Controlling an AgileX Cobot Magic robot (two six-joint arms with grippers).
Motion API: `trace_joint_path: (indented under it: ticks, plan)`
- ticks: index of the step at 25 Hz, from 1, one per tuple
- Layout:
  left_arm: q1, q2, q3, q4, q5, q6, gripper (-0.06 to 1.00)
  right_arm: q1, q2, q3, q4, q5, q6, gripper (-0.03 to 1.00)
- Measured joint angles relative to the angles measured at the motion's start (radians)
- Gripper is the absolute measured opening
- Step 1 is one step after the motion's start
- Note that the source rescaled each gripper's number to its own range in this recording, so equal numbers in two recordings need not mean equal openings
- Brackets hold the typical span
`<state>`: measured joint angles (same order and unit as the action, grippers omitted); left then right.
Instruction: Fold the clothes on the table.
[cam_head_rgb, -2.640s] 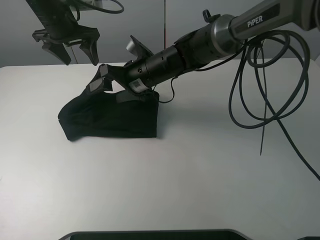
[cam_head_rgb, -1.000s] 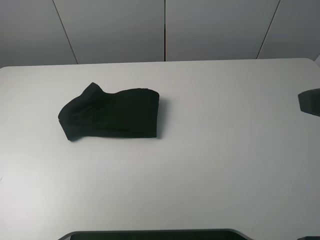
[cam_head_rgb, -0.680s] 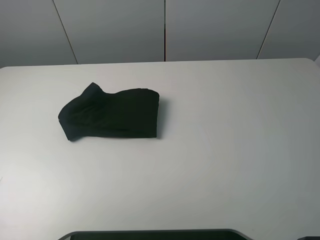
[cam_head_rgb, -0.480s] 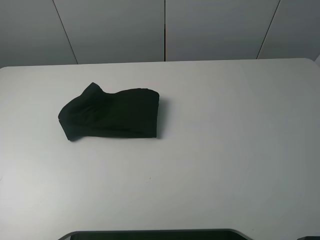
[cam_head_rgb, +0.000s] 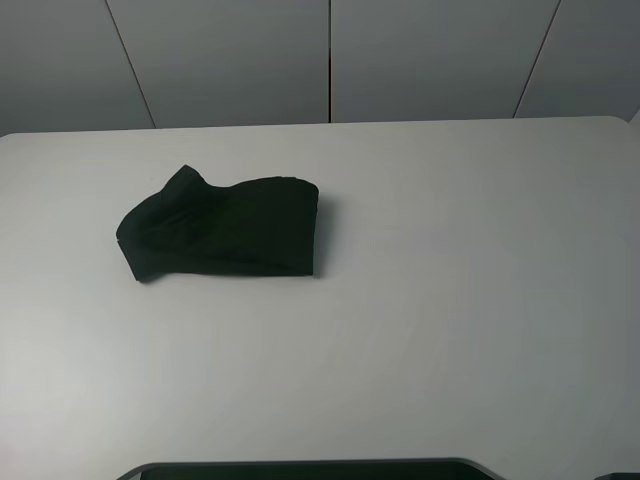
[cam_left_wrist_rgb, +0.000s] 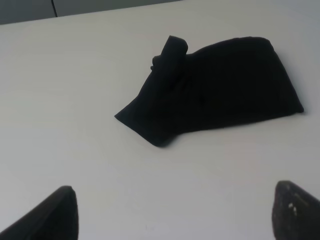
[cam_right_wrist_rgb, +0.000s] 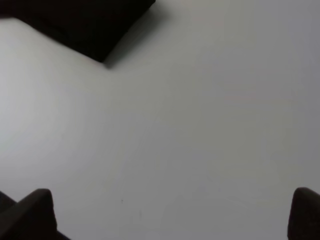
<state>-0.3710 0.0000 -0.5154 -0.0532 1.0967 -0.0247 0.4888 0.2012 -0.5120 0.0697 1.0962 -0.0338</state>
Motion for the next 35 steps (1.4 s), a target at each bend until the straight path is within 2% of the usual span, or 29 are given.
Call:
trace_joint_path:
  ticks: [9,18,21,24,29,31,35]
  plan:
    - [0.0,0.0,0.003,-0.002,-0.008,0.0,1.0,0.0,-0.192,0.0,0.0,0.0,0.0,0.99]
    - [0.015,0.0,0.003,-0.012,-0.008,0.0,1.0,-0.017,-0.202,0.0,0.0,0.0,0.0,0.99]
    - [0.052,0.0,0.003,-0.015,-0.008,0.0,1.0,-0.1,-0.202,0.0,0.0,0.0,0.0,0.99]
    - [0.098,0.0,0.003,-0.015,-0.008,0.0,1.0,-0.228,-0.202,0.0,0.0,0.0,0.0,0.99]
    - [0.167,0.0,0.003,-0.015,-0.012,0.0,1.0,-0.39,-0.202,0.0,0.0,0.0,-0.008,0.99]
    - [0.179,0.0,0.003,-0.015,-0.012,0.0,1.0,-0.43,-0.202,0.0,0.0,0.0,-0.01,0.99]
    - [0.179,0.0,0.003,-0.015,-0.014,0.0,1.0,-0.443,-0.202,0.0,0.0,0.0,-0.017,0.99]
